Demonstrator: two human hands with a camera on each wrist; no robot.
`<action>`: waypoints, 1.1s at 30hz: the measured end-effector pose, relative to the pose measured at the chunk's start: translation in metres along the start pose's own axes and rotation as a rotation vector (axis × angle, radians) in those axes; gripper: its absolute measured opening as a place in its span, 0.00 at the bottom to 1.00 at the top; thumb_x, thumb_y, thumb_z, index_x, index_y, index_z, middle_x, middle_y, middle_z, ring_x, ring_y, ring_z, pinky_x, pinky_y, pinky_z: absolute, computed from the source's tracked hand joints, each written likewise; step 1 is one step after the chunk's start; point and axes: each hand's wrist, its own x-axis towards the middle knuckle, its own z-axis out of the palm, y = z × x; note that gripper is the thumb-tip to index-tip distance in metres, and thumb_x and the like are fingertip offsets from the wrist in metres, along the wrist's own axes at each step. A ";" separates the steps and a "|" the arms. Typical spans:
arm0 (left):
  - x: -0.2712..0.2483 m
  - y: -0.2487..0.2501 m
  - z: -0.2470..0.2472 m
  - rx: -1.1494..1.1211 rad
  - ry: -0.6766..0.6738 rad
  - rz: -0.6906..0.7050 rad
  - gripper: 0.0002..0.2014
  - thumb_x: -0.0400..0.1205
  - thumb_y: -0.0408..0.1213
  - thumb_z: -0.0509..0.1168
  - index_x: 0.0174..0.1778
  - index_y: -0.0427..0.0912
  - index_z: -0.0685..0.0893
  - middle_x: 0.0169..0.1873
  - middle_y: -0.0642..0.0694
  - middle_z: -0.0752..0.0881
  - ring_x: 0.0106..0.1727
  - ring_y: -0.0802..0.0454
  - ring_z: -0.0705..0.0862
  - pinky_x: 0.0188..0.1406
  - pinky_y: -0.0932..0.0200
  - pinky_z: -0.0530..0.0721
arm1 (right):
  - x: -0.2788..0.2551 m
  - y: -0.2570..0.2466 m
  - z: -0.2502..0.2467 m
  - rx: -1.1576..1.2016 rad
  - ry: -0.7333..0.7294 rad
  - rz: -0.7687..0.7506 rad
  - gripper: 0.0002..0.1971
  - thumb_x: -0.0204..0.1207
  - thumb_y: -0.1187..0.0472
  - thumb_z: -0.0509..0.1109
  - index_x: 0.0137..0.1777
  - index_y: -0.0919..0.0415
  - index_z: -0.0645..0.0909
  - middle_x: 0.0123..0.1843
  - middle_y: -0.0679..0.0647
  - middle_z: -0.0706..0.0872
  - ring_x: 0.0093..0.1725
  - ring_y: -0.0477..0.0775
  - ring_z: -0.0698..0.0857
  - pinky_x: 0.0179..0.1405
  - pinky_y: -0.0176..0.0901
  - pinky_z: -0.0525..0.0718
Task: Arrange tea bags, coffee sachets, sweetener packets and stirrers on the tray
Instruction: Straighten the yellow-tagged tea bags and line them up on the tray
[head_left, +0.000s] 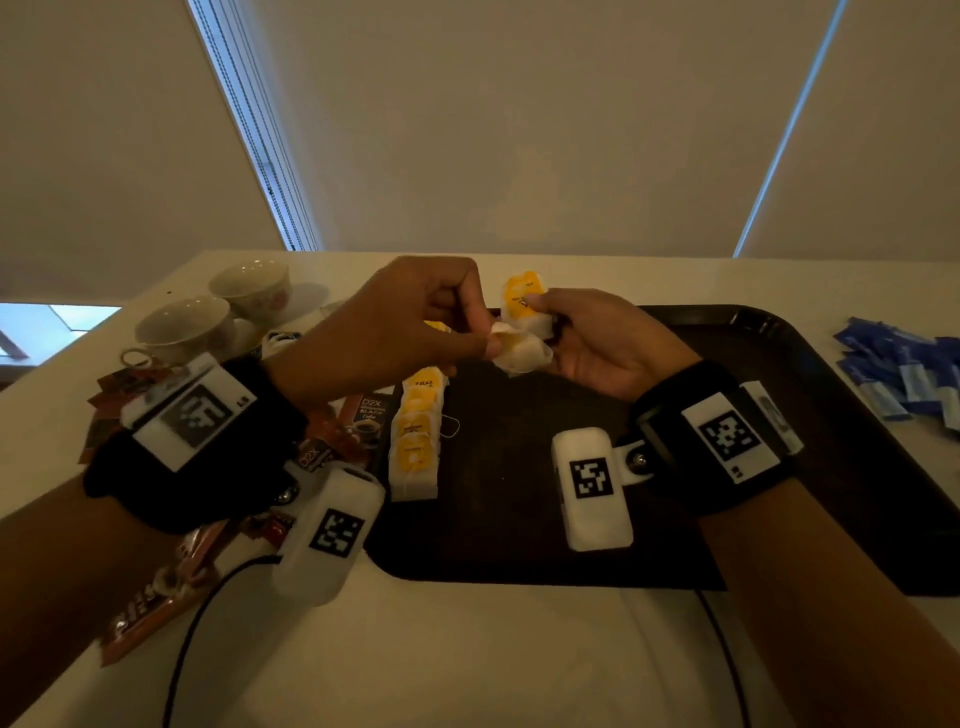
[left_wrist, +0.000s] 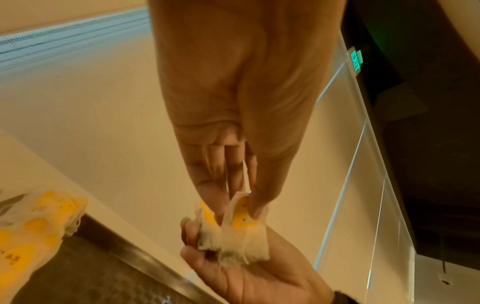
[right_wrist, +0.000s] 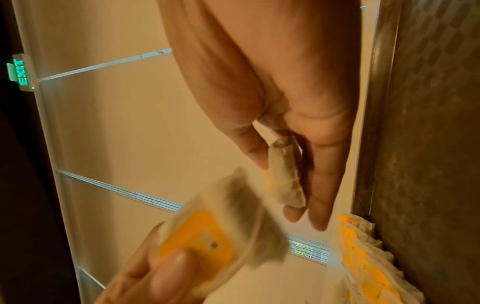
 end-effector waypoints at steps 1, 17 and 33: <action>-0.004 0.003 -0.005 -0.019 -0.002 -0.001 0.08 0.72 0.29 0.74 0.36 0.37 0.80 0.41 0.39 0.88 0.44 0.47 0.89 0.33 0.58 0.89 | 0.001 0.000 -0.001 0.006 0.005 -0.005 0.16 0.83 0.64 0.60 0.68 0.69 0.71 0.60 0.65 0.82 0.47 0.57 0.87 0.38 0.51 0.90; -0.048 -0.043 -0.017 0.092 -0.503 -0.354 0.07 0.71 0.39 0.76 0.39 0.48 0.83 0.34 0.48 0.89 0.34 0.53 0.86 0.37 0.61 0.85 | -0.001 -0.003 -0.004 0.026 0.002 -0.012 0.18 0.83 0.65 0.59 0.72 0.69 0.68 0.53 0.66 0.84 0.47 0.58 0.88 0.43 0.53 0.90; -0.055 -0.049 -0.005 0.616 -0.432 -0.062 0.15 0.73 0.47 0.73 0.49 0.63 0.75 0.42 0.64 0.74 0.45 0.66 0.76 0.41 0.73 0.77 | -0.002 -0.003 -0.004 0.021 0.001 -0.006 0.17 0.83 0.65 0.60 0.70 0.67 0.69 0.56 0.66 0.83 0.47 0.58 0.88 0.43 0.54 0.89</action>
